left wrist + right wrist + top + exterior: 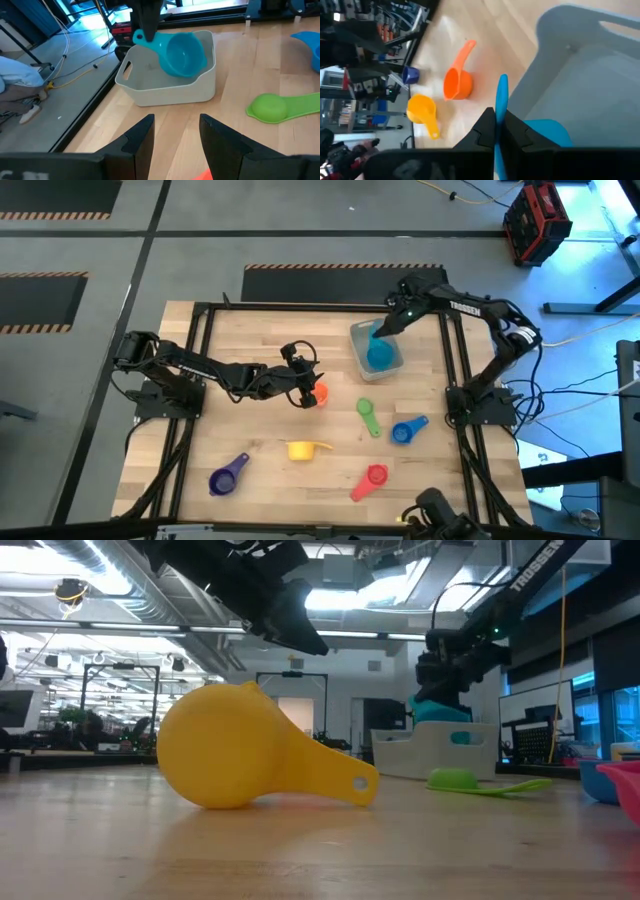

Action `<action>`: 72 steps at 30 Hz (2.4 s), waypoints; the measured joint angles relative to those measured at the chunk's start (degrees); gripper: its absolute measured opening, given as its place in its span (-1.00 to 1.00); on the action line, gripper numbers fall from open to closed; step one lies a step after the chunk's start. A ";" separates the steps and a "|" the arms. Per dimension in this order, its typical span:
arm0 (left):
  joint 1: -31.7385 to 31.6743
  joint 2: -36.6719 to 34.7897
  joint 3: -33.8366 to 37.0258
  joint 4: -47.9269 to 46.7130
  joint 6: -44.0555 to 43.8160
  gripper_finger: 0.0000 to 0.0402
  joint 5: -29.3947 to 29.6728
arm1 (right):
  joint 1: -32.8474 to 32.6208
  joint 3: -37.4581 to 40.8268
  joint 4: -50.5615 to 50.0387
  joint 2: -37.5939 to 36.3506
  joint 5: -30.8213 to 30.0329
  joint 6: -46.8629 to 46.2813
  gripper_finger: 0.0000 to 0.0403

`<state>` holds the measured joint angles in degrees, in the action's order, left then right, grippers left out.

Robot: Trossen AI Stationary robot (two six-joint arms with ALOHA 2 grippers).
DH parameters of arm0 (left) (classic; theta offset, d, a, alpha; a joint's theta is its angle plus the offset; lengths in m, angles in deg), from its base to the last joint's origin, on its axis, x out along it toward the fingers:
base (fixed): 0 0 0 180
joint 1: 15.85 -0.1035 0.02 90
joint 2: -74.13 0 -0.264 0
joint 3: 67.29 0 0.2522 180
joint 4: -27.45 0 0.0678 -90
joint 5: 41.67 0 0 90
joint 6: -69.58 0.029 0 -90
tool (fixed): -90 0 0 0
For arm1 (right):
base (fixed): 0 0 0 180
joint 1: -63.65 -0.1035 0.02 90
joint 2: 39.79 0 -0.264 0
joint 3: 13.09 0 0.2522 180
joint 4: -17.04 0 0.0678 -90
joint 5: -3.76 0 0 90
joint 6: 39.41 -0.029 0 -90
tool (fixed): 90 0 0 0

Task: Nest measuring cups in basket
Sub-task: Put the light blue measuring cup into the gray bin

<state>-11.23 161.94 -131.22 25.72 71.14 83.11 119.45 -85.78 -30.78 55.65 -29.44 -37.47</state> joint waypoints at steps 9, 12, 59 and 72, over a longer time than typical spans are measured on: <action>0.00 0.00 0.00 0.00 0.02 -0.26 0.00 | -2.37 -0.02 0.53 4.15 0.07 1.18 -0.93; 0.00 0.00 0.00 0.00 0.02 -0.26 0.00 | -2.76 -0.12 0.70 4.90 0.34 1.30 -0.92; 0.00 0.00 0.00 0.00 0.00 -0.26 0.00 | -2.77 0.00 4.56 5.43 -4.80 -0.19 -0.77; 0.00 0.00 0.00 0.00 0.02 -0.26 0.00 | -2.77 -0.02 4.63 5.41 -7.72 -1.64 -0.76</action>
<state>-11.23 161.94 -131.22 25.72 71.16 83.11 116.68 -85.81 -26.15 61.07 -37.15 -39.12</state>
